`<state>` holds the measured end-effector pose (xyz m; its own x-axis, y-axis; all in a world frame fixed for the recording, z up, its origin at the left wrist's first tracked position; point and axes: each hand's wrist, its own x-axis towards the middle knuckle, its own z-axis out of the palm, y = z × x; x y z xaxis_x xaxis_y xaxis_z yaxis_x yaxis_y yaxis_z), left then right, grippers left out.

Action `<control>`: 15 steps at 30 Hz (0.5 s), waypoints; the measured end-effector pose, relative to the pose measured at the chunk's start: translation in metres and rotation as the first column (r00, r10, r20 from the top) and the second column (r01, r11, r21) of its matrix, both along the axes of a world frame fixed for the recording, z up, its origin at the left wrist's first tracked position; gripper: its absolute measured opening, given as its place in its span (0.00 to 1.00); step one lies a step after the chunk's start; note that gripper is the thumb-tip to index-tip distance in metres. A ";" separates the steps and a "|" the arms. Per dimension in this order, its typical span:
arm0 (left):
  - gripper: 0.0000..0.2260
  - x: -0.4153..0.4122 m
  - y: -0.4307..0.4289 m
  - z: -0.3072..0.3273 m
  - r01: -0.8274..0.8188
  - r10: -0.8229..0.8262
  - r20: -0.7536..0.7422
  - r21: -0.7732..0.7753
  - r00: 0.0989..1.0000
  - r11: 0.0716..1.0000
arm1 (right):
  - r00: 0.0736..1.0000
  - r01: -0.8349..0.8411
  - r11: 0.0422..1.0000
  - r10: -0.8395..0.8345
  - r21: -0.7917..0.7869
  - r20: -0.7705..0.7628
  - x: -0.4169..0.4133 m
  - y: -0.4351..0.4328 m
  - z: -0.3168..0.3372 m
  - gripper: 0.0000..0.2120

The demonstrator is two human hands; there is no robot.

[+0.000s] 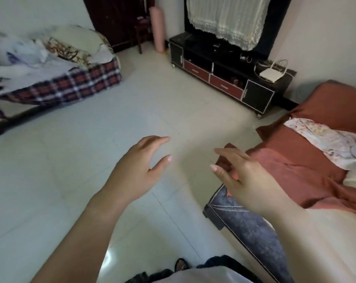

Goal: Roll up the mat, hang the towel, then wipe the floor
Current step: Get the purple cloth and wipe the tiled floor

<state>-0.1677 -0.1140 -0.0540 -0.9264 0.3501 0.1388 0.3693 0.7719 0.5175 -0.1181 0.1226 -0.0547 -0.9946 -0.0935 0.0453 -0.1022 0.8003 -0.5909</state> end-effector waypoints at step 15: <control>0.21 -0.041 -0.067 -0.016 -0.305 0.315 0.113 -0.096 0.942 0.947 | 0.969 -0.245 0.969 0.246 -0.041 0.021 -0.119 -0.042 -0.013 0.31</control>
